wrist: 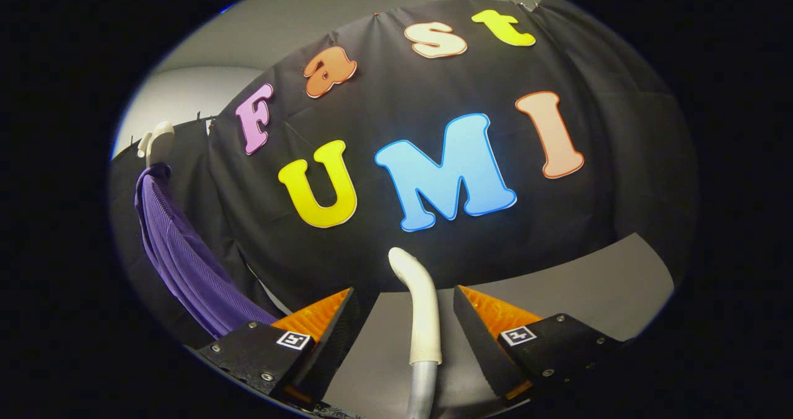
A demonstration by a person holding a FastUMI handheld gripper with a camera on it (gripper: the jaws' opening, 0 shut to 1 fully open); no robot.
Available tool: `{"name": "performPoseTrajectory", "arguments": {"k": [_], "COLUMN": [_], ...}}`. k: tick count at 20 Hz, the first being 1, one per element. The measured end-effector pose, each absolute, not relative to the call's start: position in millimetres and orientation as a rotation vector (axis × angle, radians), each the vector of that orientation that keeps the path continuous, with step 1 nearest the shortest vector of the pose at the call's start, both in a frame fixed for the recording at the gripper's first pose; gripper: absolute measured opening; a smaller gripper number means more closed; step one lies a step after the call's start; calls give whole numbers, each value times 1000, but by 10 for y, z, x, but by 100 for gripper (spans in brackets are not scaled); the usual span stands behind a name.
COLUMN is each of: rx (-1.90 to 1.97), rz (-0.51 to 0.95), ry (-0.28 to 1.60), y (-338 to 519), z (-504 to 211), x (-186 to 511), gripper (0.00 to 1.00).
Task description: Iron the clothes twice with a garment steamer, once on the left side and once on the right side.
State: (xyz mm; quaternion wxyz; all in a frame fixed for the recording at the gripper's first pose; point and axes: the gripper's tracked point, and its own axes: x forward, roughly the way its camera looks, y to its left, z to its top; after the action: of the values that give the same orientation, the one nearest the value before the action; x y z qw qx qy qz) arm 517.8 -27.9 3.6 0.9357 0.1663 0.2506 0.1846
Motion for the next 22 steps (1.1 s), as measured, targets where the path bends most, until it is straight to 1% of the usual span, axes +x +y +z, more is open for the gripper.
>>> {"name": "performPoseTrajectory", "arguments": {"k": [4,9,12,15,16,18,19,20,21,22], "rx": [390,551,657,732,750,806,836,864,890,907], "rz": [393,392,444,456,464,492,501,512,526,523], "ry": [600,743,832,890,903,934,946,946,950,956], "y": [-232,-217,-84,-40,-21,44,74,92,109,111], "z": [-231,-581,-774,-931,-959,-995,-999,-997,-985,-986], "x": [5373,5496,5462,5458,5454,5427,5419,5407,5394,5369], "gripper": [94,94,91,82,81,76,72,70,67,61]}}
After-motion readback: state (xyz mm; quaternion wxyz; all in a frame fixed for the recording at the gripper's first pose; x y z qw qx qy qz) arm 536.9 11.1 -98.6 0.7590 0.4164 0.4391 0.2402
